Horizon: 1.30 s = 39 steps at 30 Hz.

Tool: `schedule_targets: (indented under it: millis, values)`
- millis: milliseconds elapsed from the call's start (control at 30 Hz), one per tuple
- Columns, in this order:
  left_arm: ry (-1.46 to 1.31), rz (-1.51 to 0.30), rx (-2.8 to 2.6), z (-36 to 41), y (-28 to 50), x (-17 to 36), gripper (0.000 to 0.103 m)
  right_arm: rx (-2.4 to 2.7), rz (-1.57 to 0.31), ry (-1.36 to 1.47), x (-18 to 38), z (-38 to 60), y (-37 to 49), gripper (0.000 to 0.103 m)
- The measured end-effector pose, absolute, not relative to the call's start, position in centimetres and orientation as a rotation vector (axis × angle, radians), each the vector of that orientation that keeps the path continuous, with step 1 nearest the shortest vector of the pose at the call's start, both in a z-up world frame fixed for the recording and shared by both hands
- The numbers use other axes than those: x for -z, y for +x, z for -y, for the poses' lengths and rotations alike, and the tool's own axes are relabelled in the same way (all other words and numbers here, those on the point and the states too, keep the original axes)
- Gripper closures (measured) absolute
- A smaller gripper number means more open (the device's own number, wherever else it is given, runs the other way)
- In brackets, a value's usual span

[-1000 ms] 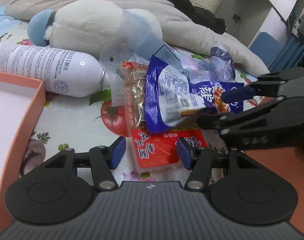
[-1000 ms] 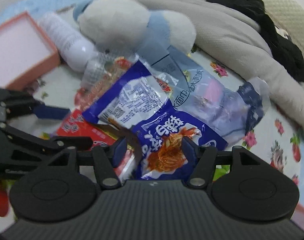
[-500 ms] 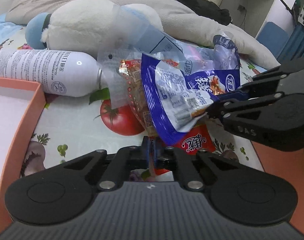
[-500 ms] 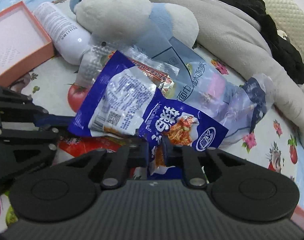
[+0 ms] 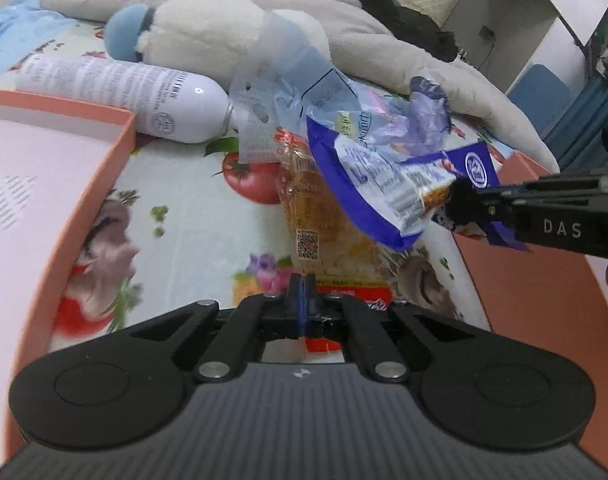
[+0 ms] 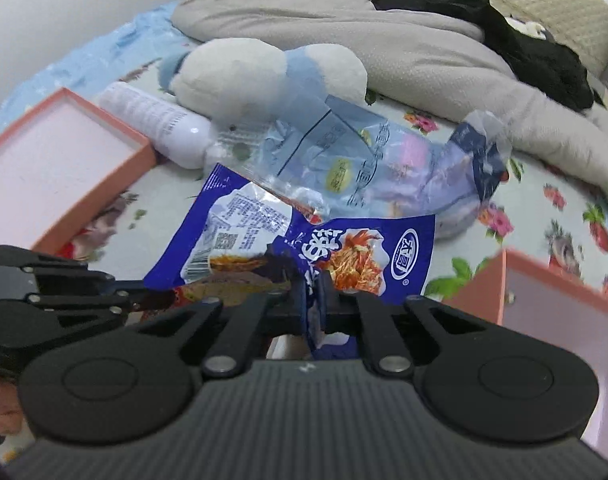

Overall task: Organize snacks
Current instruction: 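Lift the noodle-snack bag with the right tool while the left tool lowers toward the orange spicy-strip pack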

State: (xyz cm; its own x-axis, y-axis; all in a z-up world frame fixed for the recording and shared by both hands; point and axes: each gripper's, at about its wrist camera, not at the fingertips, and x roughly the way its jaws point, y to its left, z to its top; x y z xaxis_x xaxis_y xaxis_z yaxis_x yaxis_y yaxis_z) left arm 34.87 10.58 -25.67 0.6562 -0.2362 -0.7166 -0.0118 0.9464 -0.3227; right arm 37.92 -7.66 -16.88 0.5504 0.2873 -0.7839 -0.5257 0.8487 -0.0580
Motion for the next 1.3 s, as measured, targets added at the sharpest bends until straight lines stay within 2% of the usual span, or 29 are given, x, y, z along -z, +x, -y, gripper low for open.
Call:
schedule_targets:
  millis: [400,833,1167,1300]
  values:
    - [-0.368,-0.833,0.141,-12.1,24.1,21.8,0.103,-0.474,-0.832,-0.088,15.7,12.1,28.5,0.095]
    - [-0.399,-0.822,0.100,-12.2,12.5,19.3,0.103,-0.452,-0.717,-0.056,16.4,12.7,17.4,0.095]
    - [-0.348,-0.880,0.006,-14.2,9.9,20.3,0.103,-0.391,-0.776,-0.017,19.6,12.3,13.7,0.095]
    - [-0.330,-0.886,0.007,-14.2,9.8,20.1,0.102,-0.427,-0.840,-0.020,21.0,12.4,13.4,0.091]
